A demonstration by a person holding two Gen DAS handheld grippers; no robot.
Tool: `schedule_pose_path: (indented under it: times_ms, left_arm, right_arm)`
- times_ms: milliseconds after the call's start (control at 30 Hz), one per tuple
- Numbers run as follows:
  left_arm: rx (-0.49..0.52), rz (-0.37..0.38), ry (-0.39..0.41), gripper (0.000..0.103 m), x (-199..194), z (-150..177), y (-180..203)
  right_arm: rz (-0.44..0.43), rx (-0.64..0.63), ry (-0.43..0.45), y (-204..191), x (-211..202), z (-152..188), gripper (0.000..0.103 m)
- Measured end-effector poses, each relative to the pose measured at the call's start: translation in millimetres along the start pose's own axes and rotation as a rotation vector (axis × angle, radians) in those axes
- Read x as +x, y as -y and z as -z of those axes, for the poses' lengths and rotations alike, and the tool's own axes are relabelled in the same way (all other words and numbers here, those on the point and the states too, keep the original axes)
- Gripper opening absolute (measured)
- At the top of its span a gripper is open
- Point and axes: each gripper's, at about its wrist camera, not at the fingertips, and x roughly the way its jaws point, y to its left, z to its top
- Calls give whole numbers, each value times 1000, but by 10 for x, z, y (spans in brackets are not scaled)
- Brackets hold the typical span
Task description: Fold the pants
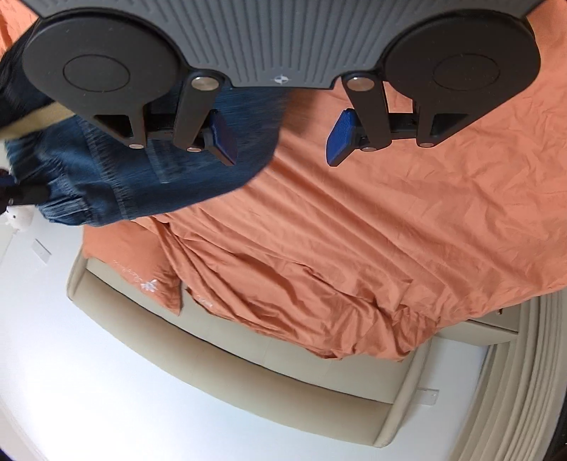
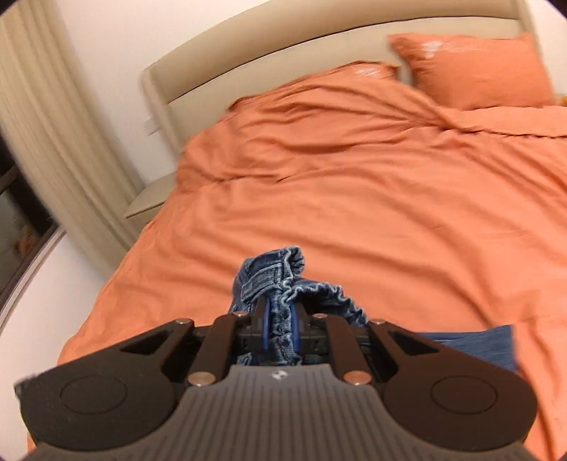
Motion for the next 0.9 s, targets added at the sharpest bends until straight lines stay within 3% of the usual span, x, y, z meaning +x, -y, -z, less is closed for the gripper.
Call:
schedule_pose_path:
  times_ms: [200,367,500,733,900]
  left_arm:
    - [106,59,-55,68,144,133,223]
    - [186,95,-146,66,395,326,403]
    - [232,88,-202,66,569,452,482]
    - [361,-23,-332,62,888,738,571]
    - [373,-52,-334,62,887,744,608]
  right_arm:
    - [131,73,15,710,-192,98,7]
    - [216,199,-46,1528,59,553,7]
    - [223,277,-66,2038,343,894,6]
    - [197,357,-55,2392,714,1168,11]
    - [183,362,-8,2357,600,1214,18]
